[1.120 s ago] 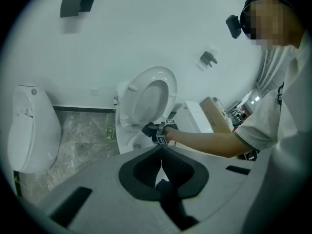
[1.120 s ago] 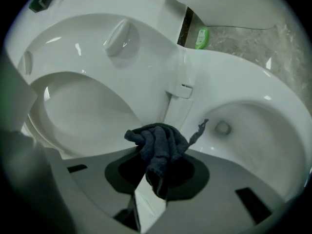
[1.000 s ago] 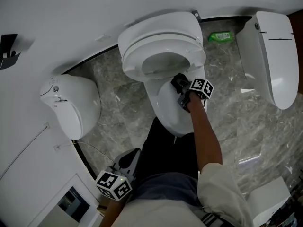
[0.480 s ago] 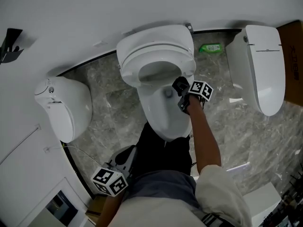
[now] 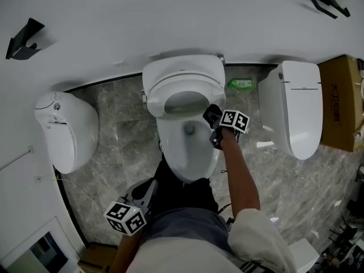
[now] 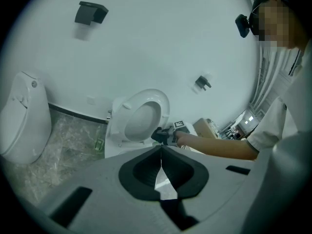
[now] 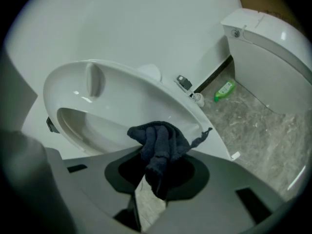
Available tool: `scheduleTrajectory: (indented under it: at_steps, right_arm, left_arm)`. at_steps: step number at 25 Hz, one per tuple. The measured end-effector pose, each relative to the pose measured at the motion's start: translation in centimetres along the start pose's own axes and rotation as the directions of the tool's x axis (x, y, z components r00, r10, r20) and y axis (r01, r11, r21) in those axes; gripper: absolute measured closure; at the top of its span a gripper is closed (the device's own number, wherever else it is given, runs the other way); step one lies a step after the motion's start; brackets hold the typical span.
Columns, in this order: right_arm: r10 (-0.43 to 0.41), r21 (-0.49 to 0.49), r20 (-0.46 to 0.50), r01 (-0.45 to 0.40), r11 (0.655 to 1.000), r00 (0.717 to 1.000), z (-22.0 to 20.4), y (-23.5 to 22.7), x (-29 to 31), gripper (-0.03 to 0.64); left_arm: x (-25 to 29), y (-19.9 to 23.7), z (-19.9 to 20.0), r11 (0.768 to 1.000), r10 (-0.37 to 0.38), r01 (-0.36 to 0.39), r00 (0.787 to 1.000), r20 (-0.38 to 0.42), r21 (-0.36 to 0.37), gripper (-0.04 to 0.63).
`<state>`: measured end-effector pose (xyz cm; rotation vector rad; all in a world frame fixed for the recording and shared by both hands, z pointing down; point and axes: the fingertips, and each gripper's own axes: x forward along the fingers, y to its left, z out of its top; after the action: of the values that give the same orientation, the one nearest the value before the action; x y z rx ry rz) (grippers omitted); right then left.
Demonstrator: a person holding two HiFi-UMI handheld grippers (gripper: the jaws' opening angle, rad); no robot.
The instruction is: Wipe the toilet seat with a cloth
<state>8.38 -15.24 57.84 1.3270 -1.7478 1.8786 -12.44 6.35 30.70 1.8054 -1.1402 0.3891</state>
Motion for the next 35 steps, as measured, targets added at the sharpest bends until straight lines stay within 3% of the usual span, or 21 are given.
scheduleTrajectory:
  at_steps: [13,24,31,35]
  right_arm:
    - [0.012,-0.227,0.02,-0.007,0.974,1.0,2.5,7.7,-4.4,0.52]
    - [0.124,-0.337,0.026,-0.108,0.935,0.992,2.3,15.7,-7.1,0.518]
    - [0.2,-0.414,0.046,-0.164,0.896,0.979,1.8,19.3,-11.0,0.52]
    - [0.245,-0.448,0.067,-0.19,0.874,0.967,1.4,20.5,-13.8,0.518]
  left_arm:
    - [-1.9,-1.1,1.1,0.999,-0.027,0.029,0.993,0.113,-0.016,0.588]
    - [-4.2,-1.6,4.0,0.999,-0.044,0.045,0.971,0.234,0.001,0.588]
    - [-4.5,-2.5,5.3,0.998,-0.067,0.069,0.959,0.276,0.001,0.588]
    - [-3.9,-3.4,6.1,0.997,-0.078,0.068,0.956,0.283,0.045,0.588]
